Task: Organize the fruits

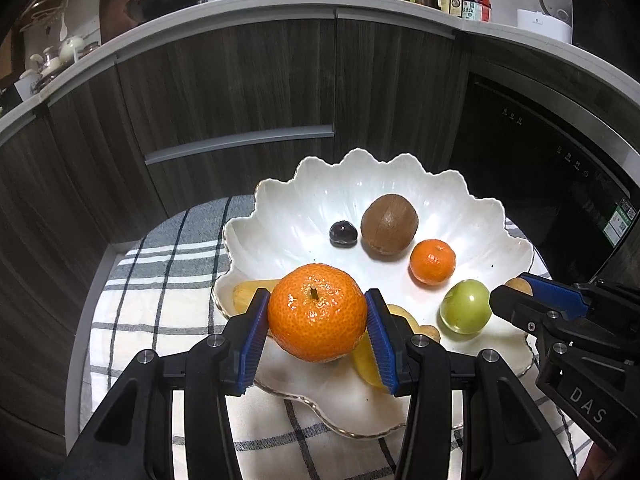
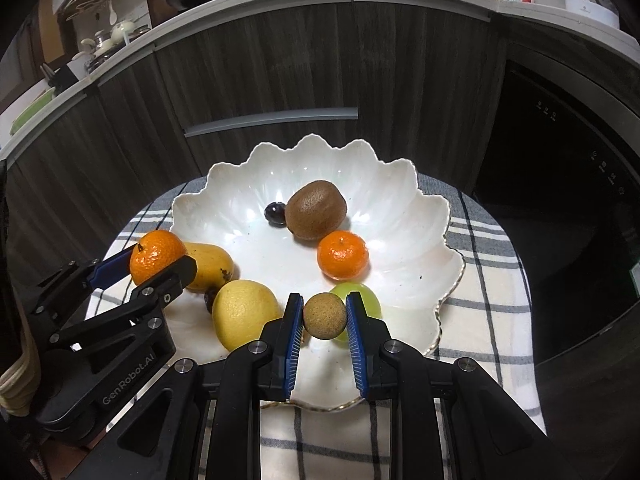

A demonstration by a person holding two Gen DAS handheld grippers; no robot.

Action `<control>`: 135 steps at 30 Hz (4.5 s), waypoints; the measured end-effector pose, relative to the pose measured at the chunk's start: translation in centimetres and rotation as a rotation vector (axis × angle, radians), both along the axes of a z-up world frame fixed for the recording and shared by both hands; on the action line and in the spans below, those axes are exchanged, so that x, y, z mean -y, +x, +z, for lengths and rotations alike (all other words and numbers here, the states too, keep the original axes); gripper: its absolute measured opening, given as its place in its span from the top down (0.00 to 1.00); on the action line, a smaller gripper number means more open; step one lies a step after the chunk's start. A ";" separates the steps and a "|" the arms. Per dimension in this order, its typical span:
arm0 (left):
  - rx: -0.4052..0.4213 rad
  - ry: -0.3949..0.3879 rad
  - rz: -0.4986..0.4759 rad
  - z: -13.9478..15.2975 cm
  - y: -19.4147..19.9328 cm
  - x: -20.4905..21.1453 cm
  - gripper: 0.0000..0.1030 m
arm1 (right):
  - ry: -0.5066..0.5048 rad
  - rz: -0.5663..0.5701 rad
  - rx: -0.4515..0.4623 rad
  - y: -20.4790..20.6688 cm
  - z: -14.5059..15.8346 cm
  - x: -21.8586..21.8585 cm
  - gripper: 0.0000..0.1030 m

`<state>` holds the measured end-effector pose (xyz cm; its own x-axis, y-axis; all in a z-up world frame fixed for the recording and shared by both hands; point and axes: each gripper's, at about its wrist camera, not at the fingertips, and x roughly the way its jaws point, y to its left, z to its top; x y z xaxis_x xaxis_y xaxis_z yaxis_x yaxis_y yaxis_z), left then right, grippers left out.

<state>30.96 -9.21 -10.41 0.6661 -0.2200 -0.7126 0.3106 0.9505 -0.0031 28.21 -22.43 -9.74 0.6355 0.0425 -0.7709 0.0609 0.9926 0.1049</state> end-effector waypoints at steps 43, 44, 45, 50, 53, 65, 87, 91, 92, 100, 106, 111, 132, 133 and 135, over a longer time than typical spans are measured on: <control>0.090 0.003 0.162 6.5 -8.1 -4.9 0.06 | -0.136 -0.120 0.101 -6.0 5.8 -1.0 0.15; 0.089 -0.001 0.164 6.7 -8.3 -5.0 0.06 | -0.133 -0.121 0.104 -6.4 6.0 -1.1 0.15; 0.088 -0.003 0.167 6.8 -8.6 -5.1 0.06 | -0.131 -0.120 0.106 -6.6 6.1 -1.2 0.15; 0.091 -0.006 0.172 7.3 -10.2 -5.7 0.04 | -0.126 -0.113 0.118 -8.2 6.8 -1.7 0.15; 0.093 -0.005 0.177 7.5 -11.0 -5.9 0.04 | -0.130 -0.109 0.123 -8.9 7.1 -2.0 0.15; 0.097 -0.008 0.184 8.0 -14.5 -6.4 0.04 | -0.119 -0.107 0.140 -12.0 7.7 -2.2 0.15; 0.175 -0.017 0.228 9.0 -20.4 -7.2 0.04 | -0.142 -0.126 0.255 -18.2 8.8 -2.2 0.15; 0.178 -0.017 0.232 9.0 -20.7 -7.3 0.04 | -0.145 -0.123 0.272 -18.9 9.0 -2.3 0.15; 0.182 -0.017 0.237 9.0 -20.8 -7.4 0.04 | -0.146 -0.122 0.275 -19.0 9.0 -2.4 0.15; 0.222 -0.008 0.249 9.0 -22.0 -7.7 0.04 | -0.169 -0.122 0.314 -20.5 8.8 -2.9 0.15; 0.229 -0.019 0.257 9.0 -22.4 -8.0 0.04 | -0.174 -0.128 0.330 -21.0 8.8 -2.8 0.15; 0.239 -0.022 0.260 9.2 -22.5 -8.0 0.04 | -0.178 -0.131 0.343 -21.2 9.1 -2.8 0.12; 0.238 -0.023 0.260 9.2 -22.5 -8.1 0.04 | -0.178 -0.131 0.342 -21.2 9.1 -2.8 0.12; 0.237 -0.024 0.261 9.2 -22.5 -8.1 0.04 | -0.178 -0.131 0.341 -21.2 9.1 -2.8 0.12; 0.236 -0.024 0.261 9.2 -22.5 -8.1 0.04 | -0.179 -0.131 0.339 -21.2 9.0 -2.8 0.12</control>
